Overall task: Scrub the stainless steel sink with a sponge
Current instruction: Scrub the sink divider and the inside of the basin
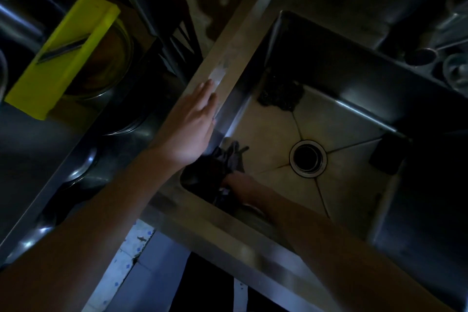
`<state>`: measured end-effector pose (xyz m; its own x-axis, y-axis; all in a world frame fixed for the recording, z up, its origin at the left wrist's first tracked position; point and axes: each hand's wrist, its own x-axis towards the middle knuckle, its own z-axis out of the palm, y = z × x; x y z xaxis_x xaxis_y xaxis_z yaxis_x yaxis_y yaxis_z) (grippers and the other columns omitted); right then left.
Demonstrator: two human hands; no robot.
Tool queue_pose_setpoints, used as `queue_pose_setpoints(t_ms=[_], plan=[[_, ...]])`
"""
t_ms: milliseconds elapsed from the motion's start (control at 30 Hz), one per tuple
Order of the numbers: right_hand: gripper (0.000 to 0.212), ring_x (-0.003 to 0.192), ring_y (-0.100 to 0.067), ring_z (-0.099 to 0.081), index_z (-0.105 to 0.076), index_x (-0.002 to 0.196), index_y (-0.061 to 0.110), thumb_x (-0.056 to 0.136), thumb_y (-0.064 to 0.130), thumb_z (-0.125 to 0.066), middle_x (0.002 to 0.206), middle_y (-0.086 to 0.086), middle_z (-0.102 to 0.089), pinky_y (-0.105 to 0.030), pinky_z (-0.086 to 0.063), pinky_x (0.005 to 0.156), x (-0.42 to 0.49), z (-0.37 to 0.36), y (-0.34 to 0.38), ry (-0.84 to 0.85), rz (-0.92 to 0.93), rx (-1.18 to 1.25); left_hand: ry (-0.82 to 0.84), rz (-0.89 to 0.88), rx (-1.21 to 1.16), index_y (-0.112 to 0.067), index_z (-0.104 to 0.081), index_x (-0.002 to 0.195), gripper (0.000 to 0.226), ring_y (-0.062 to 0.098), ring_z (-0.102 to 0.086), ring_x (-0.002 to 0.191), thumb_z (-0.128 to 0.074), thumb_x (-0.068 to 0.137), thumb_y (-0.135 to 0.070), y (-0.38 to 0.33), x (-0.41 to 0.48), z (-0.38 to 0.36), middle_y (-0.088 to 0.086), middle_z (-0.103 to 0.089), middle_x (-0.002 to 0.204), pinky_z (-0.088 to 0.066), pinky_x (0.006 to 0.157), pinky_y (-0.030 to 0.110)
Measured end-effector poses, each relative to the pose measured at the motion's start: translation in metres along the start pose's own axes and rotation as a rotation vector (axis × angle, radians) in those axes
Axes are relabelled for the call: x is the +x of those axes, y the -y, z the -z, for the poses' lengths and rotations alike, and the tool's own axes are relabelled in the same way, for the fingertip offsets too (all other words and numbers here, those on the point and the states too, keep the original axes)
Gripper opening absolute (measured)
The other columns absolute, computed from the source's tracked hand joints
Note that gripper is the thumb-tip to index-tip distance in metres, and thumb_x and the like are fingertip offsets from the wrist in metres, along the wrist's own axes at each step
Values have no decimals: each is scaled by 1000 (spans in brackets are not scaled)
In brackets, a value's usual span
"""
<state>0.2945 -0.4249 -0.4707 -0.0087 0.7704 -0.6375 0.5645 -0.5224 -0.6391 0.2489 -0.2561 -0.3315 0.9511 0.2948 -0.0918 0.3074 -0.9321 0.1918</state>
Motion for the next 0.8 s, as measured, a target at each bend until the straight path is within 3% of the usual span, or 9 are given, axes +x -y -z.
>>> queue_pose_setpoints(t_ms=[100, 233, 367, 500, 633, 733, 800], plan=[[23, 94, -25, -61, -65, 107, 3, 92, 12, -51, 110, -19, -64, -21, -42, 71, -29, -6, -29, -12, -31, -81, 7, 10, 7, 2, -39, 133, 47, 34, -26, 139, -50, 91, -16, 1, -1, -1, 21, -26, 151, -27, 111, 44], [30, 112, -29, -56, -60, 119, 4, 91, 7, -52, 123, -16, -58, -35, -47, 92, -70, -10, -71, 60, -48, -262, 17, 18, 35, 0, -37, 135, 49, 31, -22, 141, -46, 92, -20, -2, -1, 0, 18, -23, 152, -27, 112, 42], [32, 116, -30, -53, -59, 119, 4, 89, 4, -52, 126, -16, -56, -36, -46, 94, -108, -9, -99, 162, -142, -358, 32, 40, 106, -1, -35, 137, 53, 31, -24, 140, -47, 92, -25, -12, -1, 7, 18, -23, 152, -26, 111, 42], [26, 106, -29, -60, -63, 110, 4, 87, 2, -52, 115, -14, -62, -31, -47, 82, -141, -6, -118, 246, -261, -348, 27, 45, 102, 3, -29, 141, 58, 31, -20, 142, -48, 93, -23, -27, -2, 8, 19, -20, 154, -13, 111, 37], [27, 82, -20, -59, -61, 111, 0, 89, 12, -51, 82, -1, -56, -24, -43, 69, -166, -8, -139, 192, -398, -280, 56, 43, 51, 4, -26, 142, 58, 33, -13, 143, -47, 94, -21, -37, 0, 2, 19, -14, 155, -13, 116, 42], [28, 99, -28, -62, -61, 113, 3, 87, 10, -54, 107, -14, -63, -30, -47, 77, -171, -8, -146, 182, -407, -259, 67, 31, 23, 5, -29, 140, 56, 33, -15, 143, -48, 94, -19, -44, 1, -4, 20, -14, 155, -13, 115, 41], [23, 104, -31, -60, -61, 108, 6, 87, 13, -54, 111, -14, -62, -29, -43, 76, -171, -9, -143, 117, -348, -242, 68, 20, 25, 4, -32, 139, 55, 32, -19, 142, -49, 93, -21, -49, 1, -8, 19, -17, 155, -23, 112, 44]])
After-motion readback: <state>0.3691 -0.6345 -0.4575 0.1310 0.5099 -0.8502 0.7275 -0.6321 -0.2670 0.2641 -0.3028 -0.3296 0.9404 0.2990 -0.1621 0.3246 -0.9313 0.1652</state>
